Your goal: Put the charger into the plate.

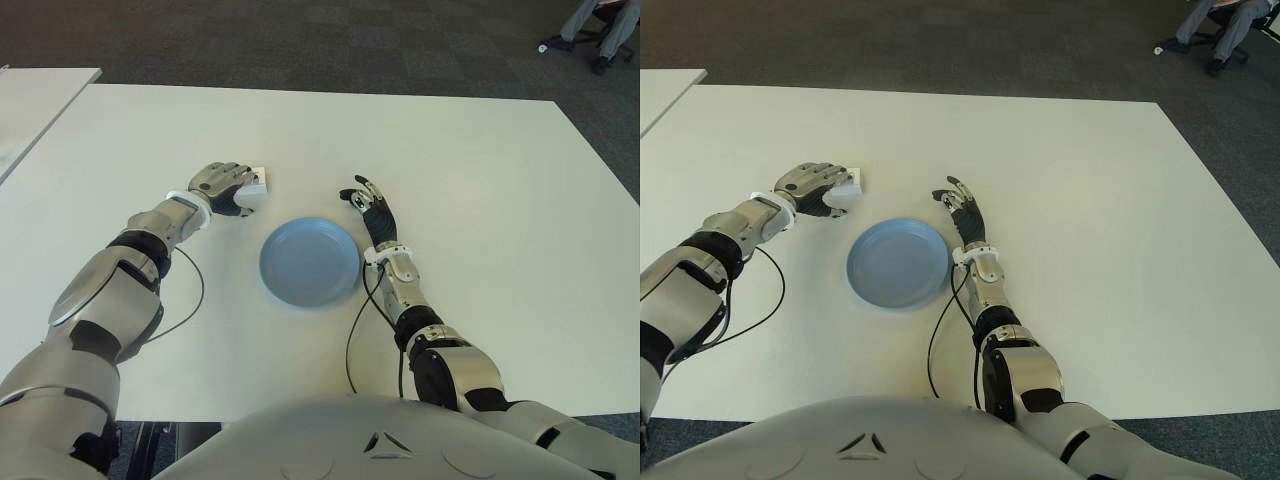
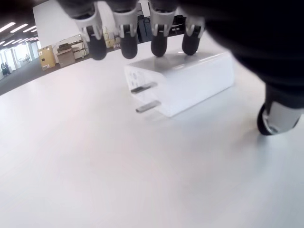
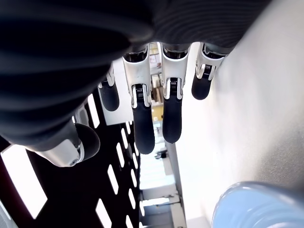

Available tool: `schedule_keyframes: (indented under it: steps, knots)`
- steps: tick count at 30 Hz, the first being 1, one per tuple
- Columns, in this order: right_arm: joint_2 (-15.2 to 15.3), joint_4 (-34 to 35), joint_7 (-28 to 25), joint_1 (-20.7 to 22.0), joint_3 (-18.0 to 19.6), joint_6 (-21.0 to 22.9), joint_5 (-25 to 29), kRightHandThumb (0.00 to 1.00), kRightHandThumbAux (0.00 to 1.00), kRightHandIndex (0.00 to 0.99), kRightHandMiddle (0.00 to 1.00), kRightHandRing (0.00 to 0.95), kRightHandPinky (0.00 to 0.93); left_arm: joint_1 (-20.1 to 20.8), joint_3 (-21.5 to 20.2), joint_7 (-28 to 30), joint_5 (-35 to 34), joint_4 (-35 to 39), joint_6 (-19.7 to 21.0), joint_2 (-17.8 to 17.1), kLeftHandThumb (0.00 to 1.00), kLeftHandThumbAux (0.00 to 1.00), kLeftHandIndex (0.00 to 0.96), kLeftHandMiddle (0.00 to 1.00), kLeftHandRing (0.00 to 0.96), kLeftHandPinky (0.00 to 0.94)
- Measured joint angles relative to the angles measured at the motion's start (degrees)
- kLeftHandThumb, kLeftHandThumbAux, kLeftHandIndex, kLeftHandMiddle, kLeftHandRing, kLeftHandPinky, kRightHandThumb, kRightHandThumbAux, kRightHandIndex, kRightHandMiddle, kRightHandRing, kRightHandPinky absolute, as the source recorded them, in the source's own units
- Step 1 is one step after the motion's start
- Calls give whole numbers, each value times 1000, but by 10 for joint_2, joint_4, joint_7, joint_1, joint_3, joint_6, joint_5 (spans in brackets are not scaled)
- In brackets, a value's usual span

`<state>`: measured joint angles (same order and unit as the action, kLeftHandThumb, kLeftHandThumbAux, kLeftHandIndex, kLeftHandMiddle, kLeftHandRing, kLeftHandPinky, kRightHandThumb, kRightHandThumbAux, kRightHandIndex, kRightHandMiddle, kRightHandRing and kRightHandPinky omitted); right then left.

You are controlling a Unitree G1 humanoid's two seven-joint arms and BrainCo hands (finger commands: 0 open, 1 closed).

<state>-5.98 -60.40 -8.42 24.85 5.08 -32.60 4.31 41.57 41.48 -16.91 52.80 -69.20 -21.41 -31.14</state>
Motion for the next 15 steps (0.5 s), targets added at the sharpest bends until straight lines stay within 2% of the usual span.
schedule_keyframes:
  steps: [7, 15]
  knots:
    - [0, 3, 3, -1, -3, 0, 0, 0, 529, 138, 378, 284, 104, -3, 5, 0, 0, 10, -12, -9, 0, 506, 0, 0, 0, 0]
    - [-1, 8, 4, -5, -7, 1, 0, 0, 535, 135, 383, 290, 105, -3, 33, -3, 2, 24, -22, -23, 0, 502, 0, 0, 0, 0]
